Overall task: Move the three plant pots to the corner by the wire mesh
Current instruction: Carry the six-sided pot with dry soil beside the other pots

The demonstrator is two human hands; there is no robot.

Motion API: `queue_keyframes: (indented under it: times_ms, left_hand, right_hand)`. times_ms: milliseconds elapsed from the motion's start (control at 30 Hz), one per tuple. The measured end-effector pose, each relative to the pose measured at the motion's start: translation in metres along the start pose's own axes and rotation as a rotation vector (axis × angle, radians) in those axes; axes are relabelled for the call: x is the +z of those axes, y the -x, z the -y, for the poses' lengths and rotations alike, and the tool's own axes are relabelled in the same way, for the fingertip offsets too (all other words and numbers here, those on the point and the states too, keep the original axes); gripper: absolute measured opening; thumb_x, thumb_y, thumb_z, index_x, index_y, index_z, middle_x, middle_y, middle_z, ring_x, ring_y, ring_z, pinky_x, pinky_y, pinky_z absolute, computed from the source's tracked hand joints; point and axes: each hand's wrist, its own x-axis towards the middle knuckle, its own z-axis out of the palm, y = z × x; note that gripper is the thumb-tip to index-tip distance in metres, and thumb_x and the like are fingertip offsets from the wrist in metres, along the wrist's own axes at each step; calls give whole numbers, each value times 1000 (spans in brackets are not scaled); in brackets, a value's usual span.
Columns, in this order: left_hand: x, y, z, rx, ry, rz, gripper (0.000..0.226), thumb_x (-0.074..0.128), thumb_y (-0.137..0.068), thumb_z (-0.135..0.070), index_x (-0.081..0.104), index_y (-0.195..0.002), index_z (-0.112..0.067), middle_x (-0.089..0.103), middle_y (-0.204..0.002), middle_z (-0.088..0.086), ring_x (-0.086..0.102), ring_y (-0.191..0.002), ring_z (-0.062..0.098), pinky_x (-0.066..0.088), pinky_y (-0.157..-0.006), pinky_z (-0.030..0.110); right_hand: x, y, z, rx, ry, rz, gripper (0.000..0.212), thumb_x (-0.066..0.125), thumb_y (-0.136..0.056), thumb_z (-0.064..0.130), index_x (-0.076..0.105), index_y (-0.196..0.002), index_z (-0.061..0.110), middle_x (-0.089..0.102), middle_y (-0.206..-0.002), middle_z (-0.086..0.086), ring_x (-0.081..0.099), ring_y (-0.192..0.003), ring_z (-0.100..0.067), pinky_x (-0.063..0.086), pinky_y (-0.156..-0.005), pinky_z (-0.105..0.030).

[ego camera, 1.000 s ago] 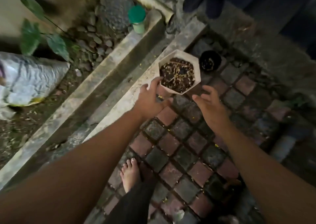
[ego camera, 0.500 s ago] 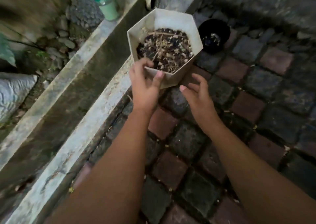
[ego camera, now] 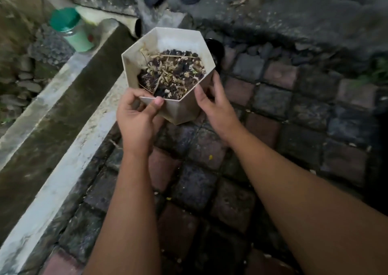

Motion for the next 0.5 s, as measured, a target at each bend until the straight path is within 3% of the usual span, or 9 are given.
queue_keyframes:
  times_ms: [67,100,167,233,300,367,400,467,500]
  left_hand:
    - [5,-1,3,15,42,88,33,66,-91,16,54,-81,-13,55,-80,4,52,-73,13,46,-67,29]
    - [7,-4,4,30,57,139,30,66,-89,12,55,-81,-14,55,-80,2,51,-72,14,45,-65,29]
    - [10,-11,3,55,85,242,24,64,-87,6,56,-82,-16,55,-77,-4,47,-68,9,38,-59,25]
    - [10,-14,1,49,129,291,19,61,-91,1,55,-88,-17,54,-73,-14,41,-64,4,26,-59,29]
    - [6,-10,0,-15,177,249,19,59,-93,-5,55,-102,-21,55,-86,-11,48,-72,6,32,-64,33]
    - [7,-1,3,-62,174,202,45,62,-90,-11,49,-128,-31,59,-120,0,62,-104,20,52,-83,43]
    - [9,5,7,-57,129,202,66,67,-88,-14,40,-144,-35,55,-141,6,60,-125,28,55,-97,52]
    - [19,14,21,-2,4,276,117,81,-83,-14,2,-167,-30,33,-167,13,45,-153,36,45,-121,62]
    - [25,18,29,21,-42,330,140,88,-78,-10,-19,-167,-24,20,-173,16,35,-160,36,38,-126,61]
  right_hand:
    - [-3,12,-12,-22,-37,-109,71,60,-104,25,15,-160,32,44,-152,15,54,-123,18,45,-103,-7]
    - [-5,17,-20,-31,-50,-154,77,62,-102,27,14,-162,31,41,-153,17,52,-121,20,43,-102,-7]
    - [-11,26,-34,-24,-64,-198,82,65,-102,19,14,-166,22,39,-157,5,51,-124,13,43,-101,-7]
    - [-17,28,-39,-7,-57,-170,80,64,-104,12,16,-167,19,40,-158,-3,51,-126,5,47,-96,-6]
    - [-21,25,-37,47,-92,-115,76,60,-106,13,16,-167,22,44,-155,-1,54,-126,2,50,-91,-6]
    - [-24,17,-35,92,-123,-92,76,60,-106,17,15,-167,27,45,-160,-1,53,-138,-9,52,-92,-11]
    - [-25,15,-35,107,-119,-83,78,62,-105,20,15,-167,30,44,-163,-3,50,-144,-15,52,-94,-15]
    - [-27,11,-40,102,-80,-81,88,71,-100,18,15,-167,30,46,-163,-8,47,-148,-21,53,-104,-26]
    - [-28,11,-45,91,-44,-90,96,77,-95,15,14,-167,28,48,-162,-11,48,-148,-23,52,-111,-33]
